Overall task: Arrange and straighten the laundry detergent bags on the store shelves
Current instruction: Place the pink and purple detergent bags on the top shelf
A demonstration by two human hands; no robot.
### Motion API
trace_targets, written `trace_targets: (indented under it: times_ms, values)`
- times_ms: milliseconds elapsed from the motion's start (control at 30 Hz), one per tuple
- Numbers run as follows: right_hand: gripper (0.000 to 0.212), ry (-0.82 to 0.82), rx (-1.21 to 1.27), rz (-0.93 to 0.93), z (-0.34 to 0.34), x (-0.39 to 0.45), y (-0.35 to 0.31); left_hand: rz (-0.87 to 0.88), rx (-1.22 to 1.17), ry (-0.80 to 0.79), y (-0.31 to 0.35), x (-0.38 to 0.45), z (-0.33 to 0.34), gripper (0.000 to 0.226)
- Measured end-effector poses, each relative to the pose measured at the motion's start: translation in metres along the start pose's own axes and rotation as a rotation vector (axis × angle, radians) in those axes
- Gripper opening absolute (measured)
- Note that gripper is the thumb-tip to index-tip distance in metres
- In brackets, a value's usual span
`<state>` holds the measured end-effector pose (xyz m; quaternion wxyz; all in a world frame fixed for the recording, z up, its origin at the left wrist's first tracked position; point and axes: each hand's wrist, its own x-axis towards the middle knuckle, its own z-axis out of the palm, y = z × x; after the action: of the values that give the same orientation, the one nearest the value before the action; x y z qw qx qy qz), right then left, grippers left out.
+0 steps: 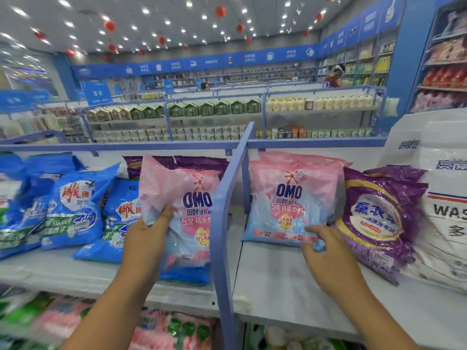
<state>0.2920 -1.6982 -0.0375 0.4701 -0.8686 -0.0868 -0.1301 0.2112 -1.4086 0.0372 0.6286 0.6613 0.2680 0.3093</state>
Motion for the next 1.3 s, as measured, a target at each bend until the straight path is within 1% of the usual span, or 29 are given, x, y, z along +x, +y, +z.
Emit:
trace_targets:
  times_ms: [100,200,267,333,367,400,433,500,567,600,633,667,733,833,933,1000,1033,1067,1100,1167,1200,1233,1267,1300]
  values:
    - [0.021,-0.088,0.044,-0.030,-0.002,-0.019,-0.036,0.050,0.012,-0.036,0.023,-0.018,-0.029,0.044]
    - [0.010,-0.115,0.137,-0.039,-0.004,-0.045,-0.080,0.131,0.004,-0.079,0.050,-0.041,-0.067,0.039]
    - [0.008,-0.138,0.260,-0.033,-0.001,-0.069,-0.111,0.138,-0.050,-0.168,0.064,-0.054,-0.094,0.037]
    - [0.011,-0.188,0.414,0.018,0.007,-0.096,-0.140,0.149,-0.178,-0.252,0.071,-0.065,-0.118,0.033]
    - [0.016,-0.259,0.470,0.071,0.012,-0.108,-0.152,0.136,-0.223,-0.306,0.068,-0.065,-0.128,0.037]
    - [0.027,-0.362,0.509,0.135,0.018,-0.120,-0.161,0.103,-0.262,-0.344,0.067,-0.068,-0.133,0.043]
    - [0.039,-0.481,0.559,0.206,0.025,-0.131,-0.168,0.080,-0.313,-0.393,0.065,-0.071,-0.137,0.042]
    - [0.064,-0.684,0.777,0.361,0.035,-0.149,-0.176,0.011,-0.408,-0.490,0.063,-0.082,-0.137,0.031]
    - [0.090,-0.724,1.035,0.448,0.038,-0.162,-0.178,-0.063,-0.468,-0.537,0.060,-0.095,-0.135,0.036]
    - [0.100,-0.708,1.127,0.449,0.038,-0.167,-0.177,-0.080,-0.466,-0.536,0.057,-0.100,-0.134,0.039]
    - [0.104,-0.669,1.191,0.431,0.036,-0.172,-0.174,-0.082,-0.454,-0.548,0.054,-0.102,-0.133,0.042]
    - [0.105,-0.620,1.228,0.409,0.032,-0.177,-0.172,-0.087,-0.436,-0.569,0.054,-0.106,-0.131,0.042]
    - [0.099,-0.530,1.289,0.428,0.024,-0.182,-0.165,-0.087,-0.368,-0.589,0.056,-0.115,-0.126,0.039]
    - [0.094,-0.437,1.406,0.470,0.006,-0.182,-0.146,0.010,-0.218,-0.646,0.058,-0.126,-0.109,0.030]
    - [0.095,-0.440,1.422,0.415,-0.012,-0.176,-0.126,0.128,-0.081,-0.681,0.060,-0.138,-0.079,0.025]
    - [0.096,-0.374,1.355,0.403,-0.027,-0.162,-0.105,0.211,-0.007,-0.613,0.054,-0.138,-0.054,0.020]
    - [0.098,-0.315,1.292,0.379,-0.036,-0.153,-0.095,0.293,0.069,-0.557,0.049,-0.135,-0.039,0.019]
    - [0.099,-0.242,1.213,0.341,-0.046,-0.144,-0.086,0.359,0.146,-0.506,0.043,-0.134,-0.024,0.025]
    - [0.100,-0.148,1.120,0.303,-0.056,-0.134,-0.076,0.395,0.183,-0.481,0.034,-0.132,-0.010,0.038]
    - [0.101,0.022,0.923,0.236,-0.078,-0.116,-0.055,0.435,0.244,-0.496,0.016,-0.134,0.017,0.070]
    - [0.100,0.065,0.843,0.209,-0.088,-0.108,-0.045,0.482,0.295,-0.518,0.010,-0.137,0.030,0.076]
    - [0.097,0.076,0.781,0.186,-0.097,-0.099,-0.034,0.561,0.376,-0.527,0.003,-0.140,0.044,0.076]
    - [0.090,0.074,0.736,0.170,-0.104,-0.088,-0.021,0.638,0.461,-0.522,-0.005,-0.140,0.056,0.075]
    - [0.083,0.070,0.700,0.161,-0.109,-0.078,-0.010,0.679,0.542,-0.496,-0.011,-0.140,0.067,0.076]
